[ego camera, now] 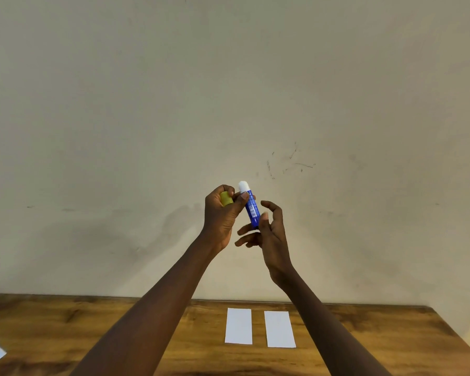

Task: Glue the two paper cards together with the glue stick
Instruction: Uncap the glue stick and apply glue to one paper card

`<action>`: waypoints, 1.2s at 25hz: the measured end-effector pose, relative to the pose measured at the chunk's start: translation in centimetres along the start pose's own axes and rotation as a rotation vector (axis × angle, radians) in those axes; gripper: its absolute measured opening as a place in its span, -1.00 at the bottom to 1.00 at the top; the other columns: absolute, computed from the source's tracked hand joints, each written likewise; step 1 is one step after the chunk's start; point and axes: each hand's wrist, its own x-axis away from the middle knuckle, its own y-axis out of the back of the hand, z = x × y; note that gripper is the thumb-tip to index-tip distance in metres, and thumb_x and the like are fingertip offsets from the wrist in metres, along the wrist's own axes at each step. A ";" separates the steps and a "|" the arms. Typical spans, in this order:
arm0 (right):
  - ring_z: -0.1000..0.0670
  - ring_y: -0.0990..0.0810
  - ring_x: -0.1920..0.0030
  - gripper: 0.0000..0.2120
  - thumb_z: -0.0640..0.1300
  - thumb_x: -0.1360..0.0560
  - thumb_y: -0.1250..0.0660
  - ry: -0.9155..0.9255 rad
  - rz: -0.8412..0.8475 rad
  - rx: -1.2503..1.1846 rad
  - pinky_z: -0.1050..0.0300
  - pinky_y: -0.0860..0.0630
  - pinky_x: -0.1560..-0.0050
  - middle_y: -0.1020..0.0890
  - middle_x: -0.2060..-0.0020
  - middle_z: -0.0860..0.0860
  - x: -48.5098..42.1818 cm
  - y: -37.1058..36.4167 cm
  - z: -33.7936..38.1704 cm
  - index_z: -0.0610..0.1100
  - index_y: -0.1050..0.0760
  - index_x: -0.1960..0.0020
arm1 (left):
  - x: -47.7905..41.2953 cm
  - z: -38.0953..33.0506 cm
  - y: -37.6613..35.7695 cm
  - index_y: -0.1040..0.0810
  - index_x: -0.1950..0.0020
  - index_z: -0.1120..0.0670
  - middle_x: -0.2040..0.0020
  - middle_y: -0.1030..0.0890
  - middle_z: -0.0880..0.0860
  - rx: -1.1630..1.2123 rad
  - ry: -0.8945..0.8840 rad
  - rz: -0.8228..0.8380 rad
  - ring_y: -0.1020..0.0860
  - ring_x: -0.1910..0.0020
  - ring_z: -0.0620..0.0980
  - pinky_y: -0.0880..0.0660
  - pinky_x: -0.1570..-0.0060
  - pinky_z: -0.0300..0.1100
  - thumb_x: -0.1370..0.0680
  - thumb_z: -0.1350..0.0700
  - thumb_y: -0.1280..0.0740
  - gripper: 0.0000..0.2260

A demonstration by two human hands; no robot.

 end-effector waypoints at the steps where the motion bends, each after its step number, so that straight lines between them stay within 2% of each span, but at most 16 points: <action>1: 0.11 -0.60 0.42 -0.56 0.06 -0.49 -0.15 0.024 -0.015 0.053 0.43 -0.48 0.40 -0.58 0.22 -0.02 -0.2 0.0 0.2 -0.10 -0.17 -0.28 | -0.1 -0.1 0.0 -0.32 0.28 0.08 0.20 -0.57 0.12 0.005 -0.001 -0.005 -0.64 0.22 -0.02 -0.54 0.27 -0.38 -0.46 0.28 -0.31 -0.78; 3: 0.09 -0.57 0.38 -0.51 -0.06 -0.43 -0.34 0.102 -0.114 0.251 0.47 -0.48 0.36 -0.57 0.14 -0.07 -0.6 0.1 0.4 -0.18 -0.23 -0.25 | -0.3 -0.3 -0.2 -0.32 0.29 0.08 0.22 -0.55 0.10 0.010 -0.011 -0.017 -0.64 0.26 -0.07 -0.54 0.27 -0.38 -0.46 0.30 -0.31 -0.76; 5: 0.05 -0.57 0.39 -0.61 -0.21 -0.45 -0.32 0.157 -0.156 0.370 0.49 -0.47 0.35 -0.63 0.13 -0.20 -0.8 0.1 0.6 -0.25 -0.27 -0.21 | -0.4 -0.5 -0.4 -0.32 0.30 0.08 0.24 -0.53 0.08 -0.011 -0.020 -0.043 -0.60 0.23 -0.04 -0.53 0.29 -0.41 -0.46 0.30 -0.32 -0.76; 6: 0.08 -0.58 0.41 -0.67 -0.23 -0.49 -0.26 0.146 -0.125 0.334 0.47 -0.47 0.36 -0.64 0.15 -0.24 -0.8 0.1 0.7 -0.25 -0.27 -0.21 | -0.4 -0.6 -0.4 -0.32 0.30 0.08 0.25 -0.52 0.08 -0.018 -0.022 -0.050 -0.58 0.21 0.00 -0.53 0.30 -0.42 -0.46 0.30 -0.32 -0.76; 9: 0.11 -0.61 0.45 -0.76 -0.18 -0.58 -0.04 0.016 0.029 -0.007 0.38 -0.50 0.36 -0.60 0.28 -0.12 -1.0 0.1 1.3 -0.15 -0.21 -0.24 | -0.7 -0.8 -0.4 -0.33 0.27 0.07 0.17 -0.54 0.14 0.005 -0.019 -0.045 -0.60 0.19 0.07 -0.55 0.28 -0.39 -0.47 0.28 -0.31 -0.79; 11: 0.08 -0.62 0.40 -0.76 -0.13 -0.59 0.00 -0.042 0.046 -0.116 0.35 -0.52 0.32 -0.59 0.24 -0.07 -1.3 0.0 1.4 -0.10 -0.21 -0.24 | -0.9 -1.1 -0.4 -0.34 0.25 0.06 0.09 -0.56 0.16 0.006 -0.020 -0.045 -0.63 0.18 0.06 -0.56 0.23 -0.34 -0.47 0.25 -0.31 -0.81; 14: 0.05 -0.57 0.30 -0.81 -0.10 -0.52 -0.20 0.017 -0.166 0.028 0.41 -0.46 0.36 -0.56 0.15 -0.08 -1.6 -0.3 1.4 -0.12 -0.32 -0.11 | -1.6 -2.1 -0.8 -0.32 0.28 0.06 0.07 -0.54 0.19 -0.015 -0.063 -0.047 -0.64 0.17 0.05 -0.56 0.18 -0.29 -0.47 0.27 -0.31 -0.78; 16: 0.09 -0.56 0.36 -0.84 -0.14 -0.45 -0.32 0.131 -0.273 0.203 0.42 -0.44 0.38 -0.58 0.22 -0.13 -2.2 -0.2 1.5 -0.18 -0.43 0.02 | -1.9 -2.9 -1.1 -0.31 0.30 0.07 0.13 -0.55 0.16 -0.031 -0.089 -0.039 -0.64 0.20 0.00 -0.55 0.18 -0.32 -0.46 0.31 -0.31 -0.75; 17: 0.12 -0.56 0.42 -0.86 -0.17 -0.45 -0.32 0.171 -0.270 0.276 0.42 -0.43 0.38 -0.60 0.26 -0.16 -2.5 -0.3 1.7 -0.24 -0.47 0.05 | -2.1 -3.3 -1.3 -0.31 0.31 0.07 0.17 -0.55 0.13 -0.055 -0.100 -0.045 -0.62 0.17 0.04 -0.54 0.18 -0.34 -0.45 0.31 -0.32 -0.74; 19: 0.15 -0.54 0.49 -0.83 -0.26 -0.52 -0.19 0.167 -0.215 0.306 0.46 -0.42 0.42 -0.61 0.28 -0.18 -3.2 -0.5 2.3 -0.34 -0.49 0.02 | -2.3 -3.8 -1.6 -0.32 0.32 0.06 0.26 -0.52 0.05 -0.092 -0.117 -0.074 -0.54 0.13 0.09 -0.52 0.22 -0.42 -0.45 0.30 -0.34 -0.73; 21: 0.17 -0.54 0.52 -0.72 -0.28 -0.57 -0.03 0.074 -0.172 0.198 0.47 -0.39 0.46 -0.58 0.32 -0.12 -3.7 -0.7 2.9 -0.39 -0.47 -0.04 | -2.6 -4.1 -1.8 -0.32 0.32 0.05 0.28 -0.50 0.02 -0.094 -0.128 -0.086 -0.52 0.14 0.09 -0.50 0.26 -0.46 -0.45 0.29 -0.34 -0.74; 23: 0.15 -0.54 0.54 -0.66 -0.20 -0.60 0.03 -0.056 -0.139 0.026 0.42 -0.40 0.44 -0.55 0.37 -0.06 -3.9 -0.6 3.5 -0.35 -0.48 -0.05 | -3.0 -4.3 -1.8 -0.32 0.31 0.05 0.26 -0.51 0.04 -0.085 -0.127 -0.091 -0.53 0.12 0.10 -0.50 0.27 -0.47 -0.45 0.28 -0.33 -0.74; 24: 0.12 -0.55 0.52 -0.66 -0.14 -0.60 0.01 -0.087 -0.128 -0.029 0.39 -0.41 0.42 -0.56 0.37 -0.04 -3.9 -0.7 3.8 -0.29 -0.48 -0.02 | -3.1 -4.3 -1.7 -0.32 0.30 0.05 0.24 -0.52 0.06 -0.076 -0.125 -0.092 -0.54 0.11 0.13 -0.50 0.26 -0.46 -0.46 0.28 -0.33 -0.75; 26: 0.09 -0.55 0.47 -0.74 -0.06 -0.56 -0.09 -0.044 -0.120 0.039 0.40 -0.42 0.43 -0.57 0.32 -0.04 -4.0 -0.9 4.1 -0.20 -0.47 0.01 | -3.5 -4.5 -1.4 -0.32 0.30 0.05 0.19 -0.53 0.12 -0.065 -0.123 -0.107 -0.55 0.08 0.15 -0.52 0.25 -0.43 -0.46 0.30 -0.33 -0.74; 28: 0.15 -0.53 0.51 -0.76 -0.08 -0.52 -0.21 0.041 -0.130 0.218 0.45 -0.40 0.46 -0.57 0.32 -0.06 -4.0 -1.3 4.3 -0.27 -0.49 0.03 | -3.7 -4.7 -1.3 -0.32 0.31 0.05 0.19 -0.52 0.14 -0.078 -0.122 -0.120 -0.55 0.08 0.14 -0.53 0.26 -0.42 -0.45 0.31 -0.33 -0.74; 30: 0.18 -0.52 0.57 -0.76 -0.13 -0.54 -0.17 0.013 -0.095 0.210 0.39 -0.41 0.45 -0.56 0.40 -0.06 -3.9 -1.7 4.7 -0.30 -0.50 0.09 | -3.7 -4.9 -1.2 -0.32 0.32 0.05 0.21 -0.51 0.14 -0.112 -0.136 -0.111 -0.55 0.08 0.16 -0.53 0.24 -0.38 -0.45 0.30 -0.34 -0.74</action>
